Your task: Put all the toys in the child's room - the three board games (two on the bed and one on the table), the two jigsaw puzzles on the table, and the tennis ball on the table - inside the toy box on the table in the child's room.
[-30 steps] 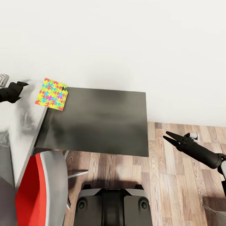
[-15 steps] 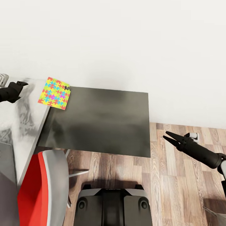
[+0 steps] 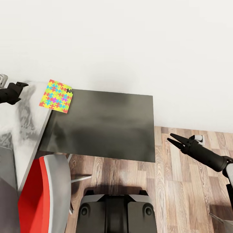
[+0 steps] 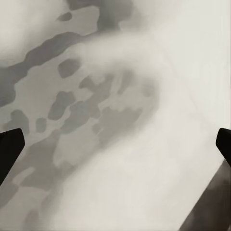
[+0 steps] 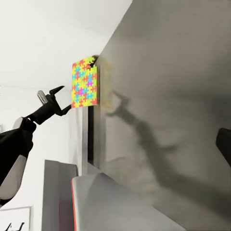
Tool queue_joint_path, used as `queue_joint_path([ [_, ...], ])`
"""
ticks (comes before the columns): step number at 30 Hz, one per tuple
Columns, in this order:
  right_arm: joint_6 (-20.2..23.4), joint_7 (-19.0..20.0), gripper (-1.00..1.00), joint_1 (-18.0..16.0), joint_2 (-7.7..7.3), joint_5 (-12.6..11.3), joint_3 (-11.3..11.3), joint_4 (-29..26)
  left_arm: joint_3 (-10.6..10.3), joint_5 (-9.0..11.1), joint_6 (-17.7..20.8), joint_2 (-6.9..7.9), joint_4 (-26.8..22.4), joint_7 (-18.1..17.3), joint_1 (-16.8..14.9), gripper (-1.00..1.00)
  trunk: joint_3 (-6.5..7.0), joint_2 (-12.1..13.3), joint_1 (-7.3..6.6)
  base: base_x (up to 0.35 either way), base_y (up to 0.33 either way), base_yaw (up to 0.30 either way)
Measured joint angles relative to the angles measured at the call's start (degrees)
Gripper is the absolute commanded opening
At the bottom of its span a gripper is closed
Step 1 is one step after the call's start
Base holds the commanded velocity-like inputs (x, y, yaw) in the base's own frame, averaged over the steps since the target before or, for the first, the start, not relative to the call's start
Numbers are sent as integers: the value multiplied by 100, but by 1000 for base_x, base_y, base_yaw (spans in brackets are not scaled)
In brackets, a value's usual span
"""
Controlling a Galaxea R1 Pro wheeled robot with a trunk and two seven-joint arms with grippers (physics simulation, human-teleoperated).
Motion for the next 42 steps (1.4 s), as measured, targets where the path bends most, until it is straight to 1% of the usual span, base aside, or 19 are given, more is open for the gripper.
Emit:
queue_joint_path([
  [8,0,-4,100,-17,37,5,3,0,-7,12,5,-18,5,-4,-113,100,0,0,0,0,0,95],
  [16,-1,-39,100,-22,50,5,4,0,-17,11,17,-139,7,-5,-196,100,0,0,0,0,0,175],
  [20,-1,-101,100,-23,51,2,4,0,-15,9,66,-165,8,-3,-208,100,0,0,0,0,0,91],
  [25,0,-206,100,-28,61,-1,4,0,-5,8,173,-198,8,1,-220,100,0,0,0,0,0,47],
  [34,0,-256,100,-31,69,-4,4,0,-4,4,226,-232,11,9,-225,100,0,0,0,0,0,19],
  [42,0,-273,100,-31,73,-4,5,0,-18,-6,240,-318,37,24,-221,100,0,0,0,0,0,5],
])
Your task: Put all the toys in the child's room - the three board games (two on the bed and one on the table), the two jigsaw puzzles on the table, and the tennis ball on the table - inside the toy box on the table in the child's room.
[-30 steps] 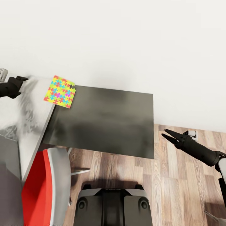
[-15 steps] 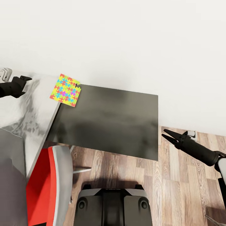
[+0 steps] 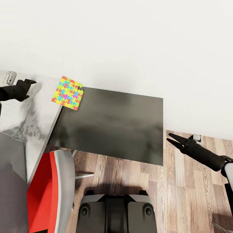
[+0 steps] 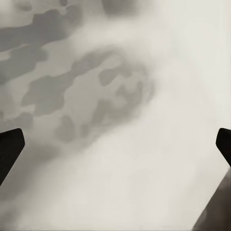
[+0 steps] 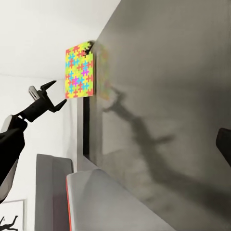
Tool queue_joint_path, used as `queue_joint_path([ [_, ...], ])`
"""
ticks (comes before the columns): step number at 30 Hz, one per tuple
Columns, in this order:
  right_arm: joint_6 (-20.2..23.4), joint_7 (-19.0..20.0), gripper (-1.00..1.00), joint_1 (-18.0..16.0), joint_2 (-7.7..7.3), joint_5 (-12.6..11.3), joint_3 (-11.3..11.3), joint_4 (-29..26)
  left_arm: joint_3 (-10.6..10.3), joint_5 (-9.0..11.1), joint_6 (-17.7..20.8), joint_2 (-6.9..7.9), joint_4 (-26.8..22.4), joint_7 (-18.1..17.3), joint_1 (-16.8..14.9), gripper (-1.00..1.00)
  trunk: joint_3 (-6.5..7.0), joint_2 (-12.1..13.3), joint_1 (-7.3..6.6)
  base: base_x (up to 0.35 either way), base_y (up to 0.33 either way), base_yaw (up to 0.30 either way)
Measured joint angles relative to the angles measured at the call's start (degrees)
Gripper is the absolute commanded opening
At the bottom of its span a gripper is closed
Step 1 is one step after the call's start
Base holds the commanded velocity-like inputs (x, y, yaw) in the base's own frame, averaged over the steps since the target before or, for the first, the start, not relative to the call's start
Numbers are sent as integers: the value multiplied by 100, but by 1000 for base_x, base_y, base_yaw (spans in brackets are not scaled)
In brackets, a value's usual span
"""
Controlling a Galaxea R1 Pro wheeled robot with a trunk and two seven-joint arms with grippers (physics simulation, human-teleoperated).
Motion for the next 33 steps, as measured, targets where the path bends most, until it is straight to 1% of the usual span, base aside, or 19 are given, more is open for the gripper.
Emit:
queue_joint_path([
  [2,0,-3,100,0,0,0,0,0,-7,-3,2,-46,15,5,1,100,0,0,0,0,0,3],
  [5,0,-4,100,-1,0,0,0,0,-9,-8,3,-74,22,9,1,100,0,0,0,0,0,2],
  [7,0,-5,100,-1,0,0,0,0,-13,-15,4,-132,35,14,1,100,0,0,0,0,0,1],
  [10,0,-6,100,-1,0,0,-1,0,-14,-24,4,-162,40,16,1,100,0,0,0,0,0,1],
  [13,0,-7,100,-1,0,0,-1,0,-15,-42,0,-236,49,15,1,100,0,0,0,0,0,0],
  [14,0,-7,100,-1,0,0,-1,0,-15,-40,0,-236,49,15,1,100,0,0,0,0,0,0],
  [17,0,-7,100,-1,0,-1,-1,0,-12,-116,-3,-301,31,10,-3,100,1,-3,-2,0,0,0],
  [22,0,-8,100,-1,0,-1,-1,0,-14,-133,-13,-380,-11,15,-5,100,1,-3,-2,0,0,0],
  [26,0,-8,100,-1,-1,-1,1,0,-12,-106,-14,-428,-26,6,-10,100,1,-3,-2,0,0,0],
  [33,0,-8,100,-1,-1,-2,0,0,-14,-87,-10,-471,-9,14,-40,100,1,-3,-2,0,0,0],
])
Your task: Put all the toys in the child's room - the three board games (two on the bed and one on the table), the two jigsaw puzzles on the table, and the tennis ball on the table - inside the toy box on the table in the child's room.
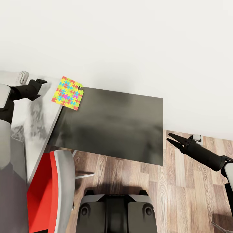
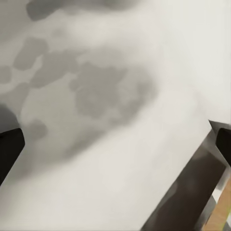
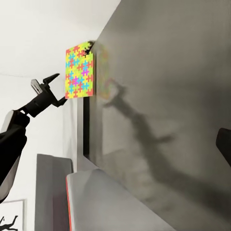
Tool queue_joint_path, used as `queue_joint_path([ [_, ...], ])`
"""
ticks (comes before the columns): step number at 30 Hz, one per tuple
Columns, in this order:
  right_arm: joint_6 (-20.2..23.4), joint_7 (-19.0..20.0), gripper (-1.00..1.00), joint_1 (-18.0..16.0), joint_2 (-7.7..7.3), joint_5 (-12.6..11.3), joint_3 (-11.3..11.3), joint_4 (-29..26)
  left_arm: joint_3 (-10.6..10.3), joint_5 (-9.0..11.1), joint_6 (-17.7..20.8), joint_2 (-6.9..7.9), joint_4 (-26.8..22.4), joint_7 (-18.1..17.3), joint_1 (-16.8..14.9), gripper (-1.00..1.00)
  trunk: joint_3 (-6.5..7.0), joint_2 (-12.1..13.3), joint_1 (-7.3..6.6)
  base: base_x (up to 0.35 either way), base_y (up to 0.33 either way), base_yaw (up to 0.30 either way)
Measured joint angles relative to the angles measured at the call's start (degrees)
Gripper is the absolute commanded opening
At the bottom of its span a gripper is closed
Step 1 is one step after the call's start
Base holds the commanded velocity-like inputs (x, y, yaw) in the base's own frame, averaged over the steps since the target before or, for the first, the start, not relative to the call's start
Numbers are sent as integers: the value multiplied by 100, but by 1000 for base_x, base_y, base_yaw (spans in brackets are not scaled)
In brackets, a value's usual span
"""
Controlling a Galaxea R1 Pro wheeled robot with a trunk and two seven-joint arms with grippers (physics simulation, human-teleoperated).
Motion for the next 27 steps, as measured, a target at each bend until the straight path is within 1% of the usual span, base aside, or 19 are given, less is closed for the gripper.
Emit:
queue_joint_path([
  [5,0,0,100,0,0,0,0,0,-1,33,-7,-17,22,-6,-16,100,0,0,-1,0,0,0],
  [6,0,0,100,0,0,0,0,0,1,12,0,-30,17,-12,-19,100,0,0,0,0,0,0],
  [8,0,0,100,0,0,0,0,0,-1,12,-3,-79,-3,-3,-24,100,0,0,0,0,0,0],
  [9,0,0,100,0,0,1,-1,0,-1,32,-6,-81,-2,-4,-24,100,0,0,0,0,0,0],
  [12,0,0,100,0,0,1,-1,0,-2,45,-7,-164,-34,-2,-28,100,0,0,0,0,0,0],
  [13,0,1,100,0,0,1,-1,0,-1,45,-4,-165,-34,-4,-28,100,0,0,0,0,0,0],
  [15,0,0,100,0,0,0,-1,0,0,26,-1,-222,-61,-4,-29,100,0,0,0,0,0,0],
  [17,0,0,100,0,0,0,-1,0,0,50,-2,-288,-83,-7,-30,100,0,0,0,0,0,0],
  [18,0,0,100,0,0,0,-1,0,-1,54,0,-288,-88,-4,-30,100,0,0,0,0,0,0],
  [19,0,0,100,0,0,0,-1,0,-3,34,-4,-322,-101,-1,-31,100,0,0,0,0,0,0],
  [21,0,0,100,0,0,0,-1,0,-4,56,-4,-398,-127,-8,-31,100,0,0,0,0,0,0],
  [22,0,0,100,0,0,1,-1,0,-5,51,-5,-399,-130,-6,-31,100,0,0,0,0,0,0],
  [25,0,0,100,0,0,0,-1,0,-7,48,-6,-509,-169,-8,-31,100,0,0,0,0,0,0],
  [26,0,0,100,0,0,0,-1,0,-7,46,-8,-510,-171,-6,-31,100,0,0,0,0,0,0],
  [27,0,0,100,0,0,0,-1,0,-7,46,-7,-546,-182,-7,-31,100,0,0,0,0,0,0],
])
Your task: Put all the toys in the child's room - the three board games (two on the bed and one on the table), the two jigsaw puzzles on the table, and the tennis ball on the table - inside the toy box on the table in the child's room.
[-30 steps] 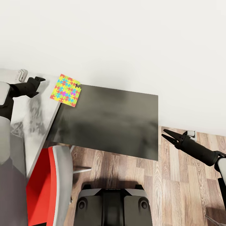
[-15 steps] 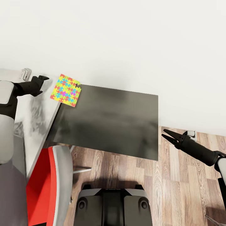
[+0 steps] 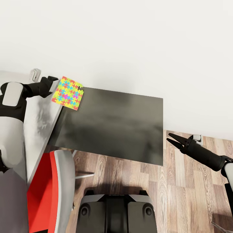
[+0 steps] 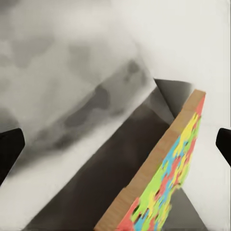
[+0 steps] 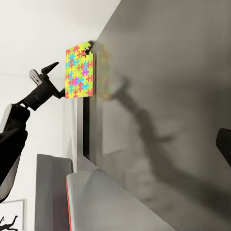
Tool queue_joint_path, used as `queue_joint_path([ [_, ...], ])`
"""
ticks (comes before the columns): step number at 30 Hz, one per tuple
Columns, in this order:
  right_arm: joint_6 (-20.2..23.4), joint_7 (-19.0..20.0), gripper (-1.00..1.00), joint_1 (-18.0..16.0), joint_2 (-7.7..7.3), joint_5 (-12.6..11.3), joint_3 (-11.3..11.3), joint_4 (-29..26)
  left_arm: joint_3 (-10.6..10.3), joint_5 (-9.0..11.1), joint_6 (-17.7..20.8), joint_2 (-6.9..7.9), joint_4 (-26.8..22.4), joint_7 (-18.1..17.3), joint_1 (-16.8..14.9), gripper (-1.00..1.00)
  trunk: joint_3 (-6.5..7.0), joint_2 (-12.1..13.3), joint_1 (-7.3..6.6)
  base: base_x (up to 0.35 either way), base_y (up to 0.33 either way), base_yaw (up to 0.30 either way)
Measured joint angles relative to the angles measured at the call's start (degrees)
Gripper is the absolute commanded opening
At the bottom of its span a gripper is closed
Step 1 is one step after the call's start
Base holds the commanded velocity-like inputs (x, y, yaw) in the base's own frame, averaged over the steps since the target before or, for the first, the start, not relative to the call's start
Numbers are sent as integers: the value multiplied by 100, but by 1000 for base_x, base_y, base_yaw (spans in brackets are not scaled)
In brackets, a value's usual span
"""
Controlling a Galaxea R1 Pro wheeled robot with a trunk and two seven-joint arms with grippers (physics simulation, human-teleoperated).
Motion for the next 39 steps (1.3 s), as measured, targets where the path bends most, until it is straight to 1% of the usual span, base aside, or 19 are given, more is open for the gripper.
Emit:
queue_joint_path([
  [2,0,0,100,0,0,0,0,0,-1,1,-1,-74,-25,-2,0,100,0,0,0,0,0,0],
  [3,0,0,100,0,0,1,0,0,-1,-2,-2,-75,-27,-1,0,100,0,0,0,0,0,0],
  [5,0,0,100,0,-1,0,0,0,-1,-5,-2,-148,-52,-3,2,100,0,0,0,0,0,0],
  [6,0,0,100,0,-1,0,0,0,-1,-8,-4,-149,-53,-2,2,100,0,0,0,0,0,0],
  [9,0,0,100,0,-1,0,0,0,-4,-48,1,-227,-90,1,5,100,0,0,0,0,0,0],
  [11,0,0,100,0,-1,0,0,0,-6,-23,-9,-247,-85,-3,6,100,0,0,0,0,0,0],
  [18,0,0,100,0,-5,0,0,0,-10,-43,-3,-318,-112,-6,8,100,0,0,0,0,0,0],
  [22,0,0,100,0,-3,0,0,0,-11,-35,-7,-414,-134,2,8,100,0,0,0,0,0,0],
  [23,0,0,100,0,-3,0,0,0,-10,-36,-4,-415,-139,-2,8,100,0,0,0,0,0,0],
  [29,0,0,100,0,-5,0,0,0,-11,-25,-2,-583,-163,2,2,100,0,0,0,0,0,0],
  [30,0,0,100,0,-5,0,0,0,-10,-26,-1,-583,-164,-1,2,100,0,0,0,0,0,0],
  [34,0,0,100,-3,-7,1,0,0,-11,-21,0,-690,-181,-10,3,100,0,0,0,0,0,0],
  [36,0,0,100,-5,-8,-1,0,0,-11,59,-12,-745,-140,-28,4,100,0,1,0,0,0,0],
  [37,0,0,100,-6,-8,0,0,0,-13,49,-6,-772,-28,-23,5,100,0,0,0,0,0,0],
  [38,0,0,100,-6,-8,2,0,0,-16,211,-33,-778,168,-59,5,100,0,0,1,0,0,0],
  [39,0,0,100,-7,-8,1,0,0,-16,126,-14,-802,177,-45,6,100,0,1,1,0,0,0],
])
